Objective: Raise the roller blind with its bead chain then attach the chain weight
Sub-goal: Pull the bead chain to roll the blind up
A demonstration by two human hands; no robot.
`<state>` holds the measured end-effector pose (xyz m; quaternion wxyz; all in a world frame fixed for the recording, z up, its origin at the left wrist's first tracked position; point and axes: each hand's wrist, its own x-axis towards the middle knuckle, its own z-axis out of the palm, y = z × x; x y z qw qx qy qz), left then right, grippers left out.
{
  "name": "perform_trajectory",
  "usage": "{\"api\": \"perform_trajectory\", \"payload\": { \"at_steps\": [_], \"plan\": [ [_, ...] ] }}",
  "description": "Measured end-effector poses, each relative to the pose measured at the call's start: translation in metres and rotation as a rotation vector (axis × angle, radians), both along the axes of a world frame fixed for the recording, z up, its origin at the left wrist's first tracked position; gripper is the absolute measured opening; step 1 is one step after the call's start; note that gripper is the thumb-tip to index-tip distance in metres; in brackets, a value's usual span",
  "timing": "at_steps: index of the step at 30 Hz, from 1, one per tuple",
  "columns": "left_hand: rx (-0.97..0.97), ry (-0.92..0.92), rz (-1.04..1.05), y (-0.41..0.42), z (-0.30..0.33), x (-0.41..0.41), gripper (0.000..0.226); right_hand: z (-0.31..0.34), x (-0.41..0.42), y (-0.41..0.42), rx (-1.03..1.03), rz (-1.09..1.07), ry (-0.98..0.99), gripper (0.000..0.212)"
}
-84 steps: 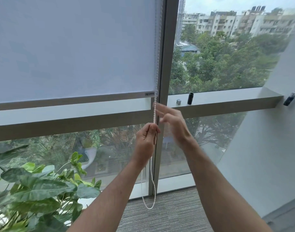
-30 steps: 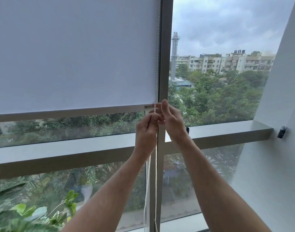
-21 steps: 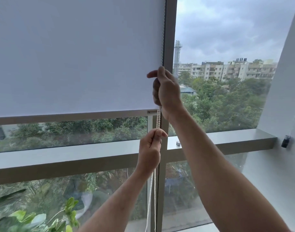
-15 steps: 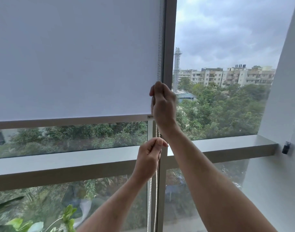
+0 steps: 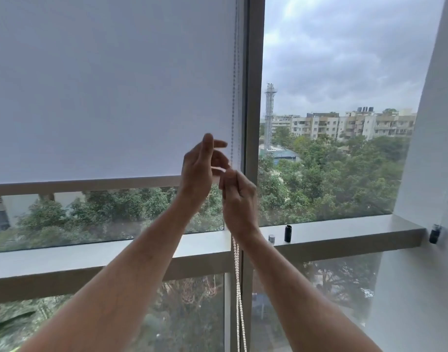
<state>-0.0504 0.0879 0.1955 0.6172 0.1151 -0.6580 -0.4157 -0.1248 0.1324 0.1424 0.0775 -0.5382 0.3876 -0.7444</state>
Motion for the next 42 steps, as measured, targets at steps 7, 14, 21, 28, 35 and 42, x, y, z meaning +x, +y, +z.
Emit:
{"api": "perform_trajectory", "payload": {
  "at_steps": [7, 14, 21, 28, 35, 42],
  "plan": [
    [0.073, -0.03, -0.128, 0.03, 0.051, -0.024, 0.037, -0.044, -0.002, -0.002, 0.069, 0.078, -0.05, 0.039],
    [0.0, 0.066, 0.027, 0.04, 0.02, -0.045, 0.039, -0.05, -0.035, 0.005, 0.195, 0.271, 0.088, 0.035],
    [0.003, 0.012, 0.026, 0.032, -0.031, -0.043, 0.033, -0.014, -0.076, 0.008, 0.185, 0.281, 0.055, 0.081],
    [0.021, 0.017, 0.044, 0.036, -0.063, -0.05, 0.035, 0.086, -0.057, 0.0, 0.049, 0.208, -0.071, 0.037],
    [0.028, -0.003, 0.073, 0.032, -0.065, -0.046, 0.04, 0.129, -0.015, -0.012, -0.066, 0.145, -0.174, 0.045],
    [0.084, -0.029, -0.092, 0.019, -0.089, -0.034, 0.039, 0.086, -0.012, -0.017, -0.18, -0.12, 0.054, 0.041]
  ]
}}
